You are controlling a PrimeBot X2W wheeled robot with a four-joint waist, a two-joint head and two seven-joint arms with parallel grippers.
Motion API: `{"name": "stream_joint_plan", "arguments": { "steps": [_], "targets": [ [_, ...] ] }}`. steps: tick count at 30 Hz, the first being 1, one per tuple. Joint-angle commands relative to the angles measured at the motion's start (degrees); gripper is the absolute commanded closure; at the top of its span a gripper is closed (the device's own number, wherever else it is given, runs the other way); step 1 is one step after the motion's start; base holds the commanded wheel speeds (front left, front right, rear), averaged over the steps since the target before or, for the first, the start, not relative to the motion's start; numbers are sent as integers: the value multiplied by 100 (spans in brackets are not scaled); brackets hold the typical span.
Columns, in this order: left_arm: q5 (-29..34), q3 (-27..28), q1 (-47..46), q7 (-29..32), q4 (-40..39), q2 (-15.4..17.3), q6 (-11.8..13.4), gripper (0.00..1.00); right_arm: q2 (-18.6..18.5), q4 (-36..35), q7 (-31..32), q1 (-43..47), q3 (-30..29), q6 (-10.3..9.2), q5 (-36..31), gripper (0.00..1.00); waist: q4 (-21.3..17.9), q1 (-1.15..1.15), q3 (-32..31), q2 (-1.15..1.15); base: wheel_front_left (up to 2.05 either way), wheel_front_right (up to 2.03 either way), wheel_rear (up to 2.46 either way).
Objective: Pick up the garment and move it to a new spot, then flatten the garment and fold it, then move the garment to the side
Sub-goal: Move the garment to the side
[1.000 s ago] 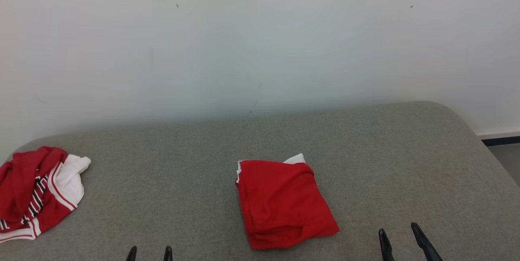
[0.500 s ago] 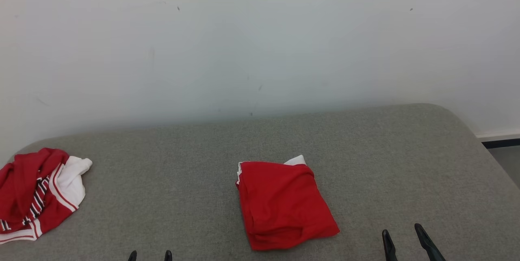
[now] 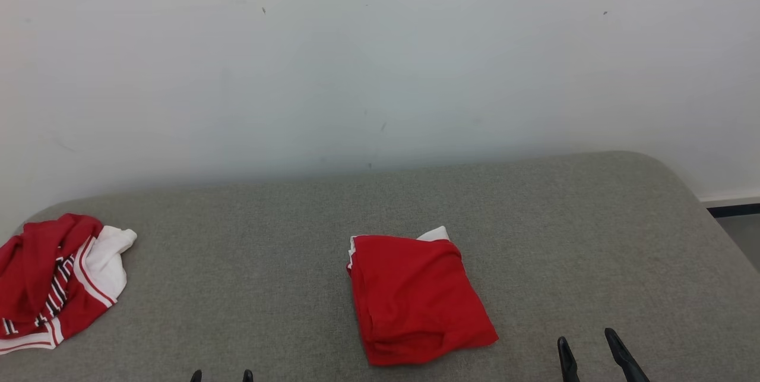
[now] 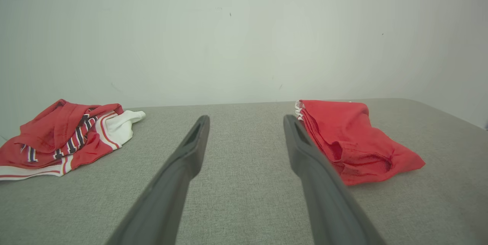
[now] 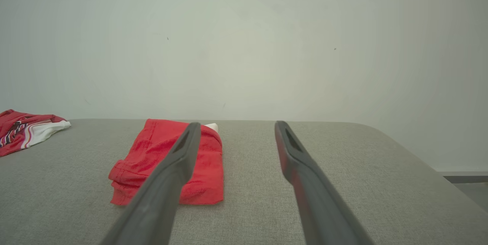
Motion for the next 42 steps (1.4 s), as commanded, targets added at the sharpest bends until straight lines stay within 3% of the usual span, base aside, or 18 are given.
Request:
{"name": "stream_joint_plan", "arguments": {
  "steps": [1,4,13,22,29,33,42],
  "targets": [
    [38,20,14,-20,10,-17,-4,0,-13,5,-8,-6,4,-13,33,0,4,0,6,0,0,0,0],
    [46,35,-19,-20,33,-17,-33,0,-10,14,-8,-36,3,-13,66,0,22,0,31,0,0,0,0],
    [62,-16,-149,-19,12,-20,-107,0,46,464,-6,-530,102,-13,1156,0,113,0,217,0,0,0,0],
    [142,-24,-379,-20,-31,8,-265,0,-781,2035,172,-2008,1035,-14,2649,0,410,0,647,0,0,0,0],
    [96,64,-625,-20,-51,81,-345,0,-1379,2596,1302,-3054,1996,-14,4196,0,657,0,1030,0,0,0,0],
    [32,111,-917,-19,-60,116,-404,0,-1651,2746,1999,-3545,2217,-14,5095,0,804,0,1368,0,0,0,0],
    [-114,65,-1520,-20,108,90,-447,0,-1904,3262,2198,-4370,2550,-14,5595,0,1029,0,2020,0,0,0,0]
  ]
}}
